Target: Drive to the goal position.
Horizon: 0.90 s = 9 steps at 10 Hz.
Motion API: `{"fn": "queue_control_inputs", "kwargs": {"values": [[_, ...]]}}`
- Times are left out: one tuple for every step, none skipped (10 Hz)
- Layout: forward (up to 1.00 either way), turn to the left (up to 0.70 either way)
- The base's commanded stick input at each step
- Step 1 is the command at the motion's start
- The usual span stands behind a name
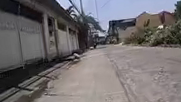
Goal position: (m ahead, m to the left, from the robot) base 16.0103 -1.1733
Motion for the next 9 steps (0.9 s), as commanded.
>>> {"fn": "queue_control_inputs", "kwargs": {"values": [[1.0,-0.04],[1.0,0.0],[1.0,0.0],[1.0,0.0],[1.0,0.0],[1.0,0.0],[1.0,0.0],[1.0,0.0],[1.0,0.0]]}}
